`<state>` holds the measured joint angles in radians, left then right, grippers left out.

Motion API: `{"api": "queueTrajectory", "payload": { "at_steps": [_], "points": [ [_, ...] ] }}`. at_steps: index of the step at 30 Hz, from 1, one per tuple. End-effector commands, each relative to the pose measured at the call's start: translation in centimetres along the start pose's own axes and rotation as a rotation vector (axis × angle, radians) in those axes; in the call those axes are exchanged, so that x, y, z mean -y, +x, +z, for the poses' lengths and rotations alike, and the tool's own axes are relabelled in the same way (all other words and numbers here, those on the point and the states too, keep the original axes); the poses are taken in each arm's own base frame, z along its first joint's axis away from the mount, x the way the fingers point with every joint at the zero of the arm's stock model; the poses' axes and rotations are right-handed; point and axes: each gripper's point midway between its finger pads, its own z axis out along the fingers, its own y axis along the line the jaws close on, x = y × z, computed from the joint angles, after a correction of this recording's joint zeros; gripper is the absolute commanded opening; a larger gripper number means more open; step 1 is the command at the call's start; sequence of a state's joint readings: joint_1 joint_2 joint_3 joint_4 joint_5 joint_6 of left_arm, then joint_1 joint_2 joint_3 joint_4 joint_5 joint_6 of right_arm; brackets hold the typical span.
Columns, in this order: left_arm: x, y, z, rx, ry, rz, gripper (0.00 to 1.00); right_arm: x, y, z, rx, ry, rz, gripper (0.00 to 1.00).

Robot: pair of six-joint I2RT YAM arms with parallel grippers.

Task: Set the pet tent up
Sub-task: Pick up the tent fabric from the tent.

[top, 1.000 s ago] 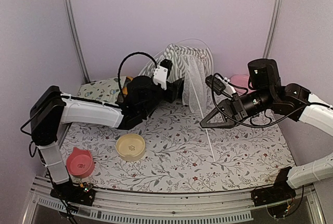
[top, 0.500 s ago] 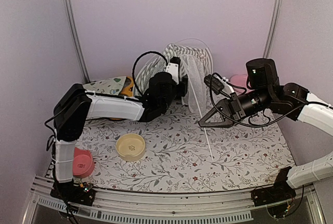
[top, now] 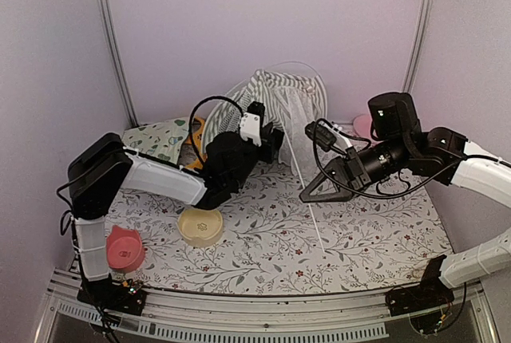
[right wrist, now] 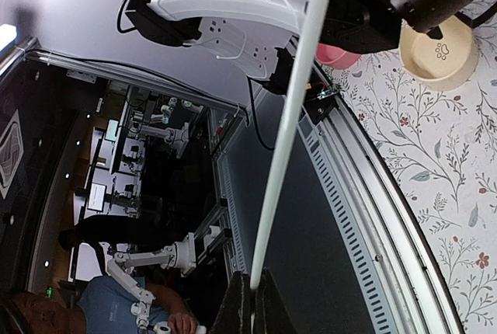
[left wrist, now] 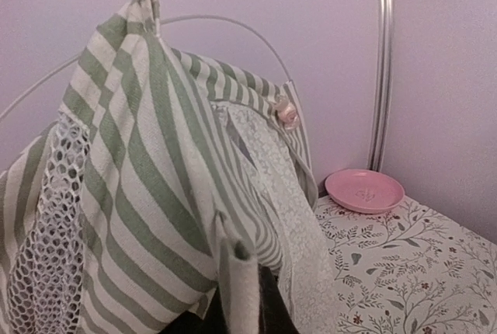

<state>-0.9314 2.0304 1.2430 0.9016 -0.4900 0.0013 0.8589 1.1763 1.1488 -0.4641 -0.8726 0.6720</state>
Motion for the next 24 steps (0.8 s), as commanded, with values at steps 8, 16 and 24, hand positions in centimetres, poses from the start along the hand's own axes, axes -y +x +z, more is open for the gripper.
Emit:
{"api": "queueTrajectory", "payload": {
  "at_steps": [8,16,24],
  "points": [
    [9.6,-1.7,-12.9,0.126,0.362,-0.063,0.0,3.8,-3.5,2.5,0.065,0.034,0.053,0.0],
    [10.2,-0.6,-16.2,0.087,0.417,-0.083,0.0,4.6,-9.6,0.5,0.289,0.136,-0.052,0.0],
    [10.5,-0.1,-18.1,0.048,0.444,-0.048,0.0,2.2,-16.7,-3.2,0.603,0.163,-0.264,0.0]
  ]
}}
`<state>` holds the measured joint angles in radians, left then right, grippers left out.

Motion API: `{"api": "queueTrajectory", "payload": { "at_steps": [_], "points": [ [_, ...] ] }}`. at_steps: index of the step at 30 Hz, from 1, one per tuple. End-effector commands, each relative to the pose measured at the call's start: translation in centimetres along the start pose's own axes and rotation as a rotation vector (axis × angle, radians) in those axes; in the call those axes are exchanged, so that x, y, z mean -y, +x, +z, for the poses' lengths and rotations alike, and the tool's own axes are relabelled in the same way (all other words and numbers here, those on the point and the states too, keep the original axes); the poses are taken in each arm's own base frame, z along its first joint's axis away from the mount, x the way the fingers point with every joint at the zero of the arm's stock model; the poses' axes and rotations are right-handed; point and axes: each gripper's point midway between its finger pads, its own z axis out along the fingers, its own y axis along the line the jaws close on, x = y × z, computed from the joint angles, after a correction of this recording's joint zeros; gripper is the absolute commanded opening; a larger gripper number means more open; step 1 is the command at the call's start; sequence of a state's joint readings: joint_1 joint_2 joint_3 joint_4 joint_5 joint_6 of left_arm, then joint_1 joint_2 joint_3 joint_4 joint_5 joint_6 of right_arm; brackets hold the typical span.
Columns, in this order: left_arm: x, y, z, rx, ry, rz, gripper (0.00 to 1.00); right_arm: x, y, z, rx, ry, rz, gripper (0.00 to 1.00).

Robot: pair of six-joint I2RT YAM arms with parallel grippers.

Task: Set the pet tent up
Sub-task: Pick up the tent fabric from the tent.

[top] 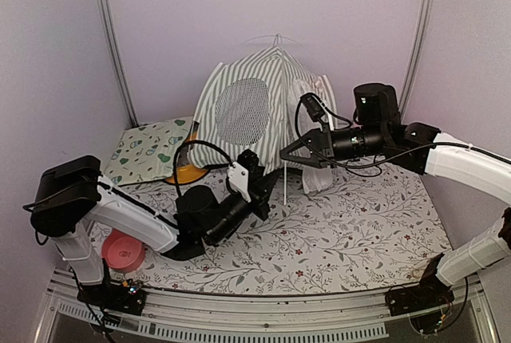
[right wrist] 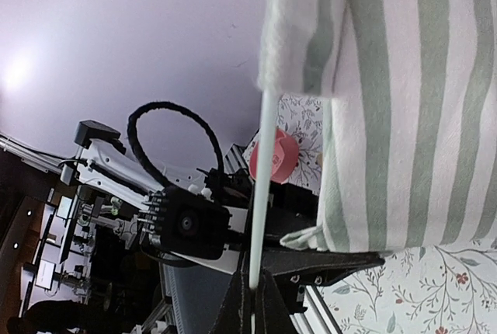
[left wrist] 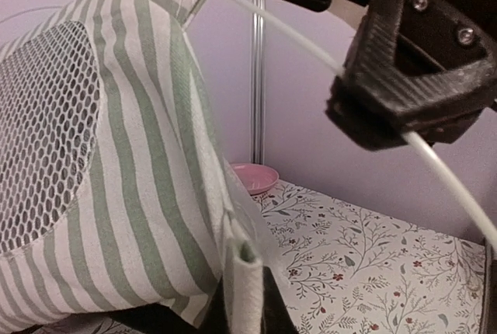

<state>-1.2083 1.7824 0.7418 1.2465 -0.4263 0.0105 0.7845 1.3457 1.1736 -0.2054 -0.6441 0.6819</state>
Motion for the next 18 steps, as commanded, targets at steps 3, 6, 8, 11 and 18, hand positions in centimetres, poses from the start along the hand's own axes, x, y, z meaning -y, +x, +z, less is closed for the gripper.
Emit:
{"api": "queueTrajectory", "payload": {
  "at_steps": [3,6,8,11,18],
  "points": [
    [3.5,1.2,-2.2,-0.061,0.097,0.048,0.0,-3.1,-10.4,-2.6,0.425,-0.014,-0.218,0.0],
    [3.5,1.7,-2.6,-0.079,0.081,0.082,0.0,-3.5,-11.7,-3.2,0.5,-0.023,-0.237,0.0],
    [3.5,2.2,-2.9,-0.09,0.076,0.106,0.0,-3.8,-12.4,-3.6,0.544,-0.029,-0.239,0.0],
    [3.3,3.0,-3.3,-0.097,0.063,0.13,0.0,-4.6,-13.3,-4.4,0.6,-0.046,-0.245,0.0],
    [4.3,4.4,-3.9,-0.091,0.074,0.188,0.0,-5.1,-14.8,-5.5,0.688,-0.054,-0.241,0.0]
  ]
}}
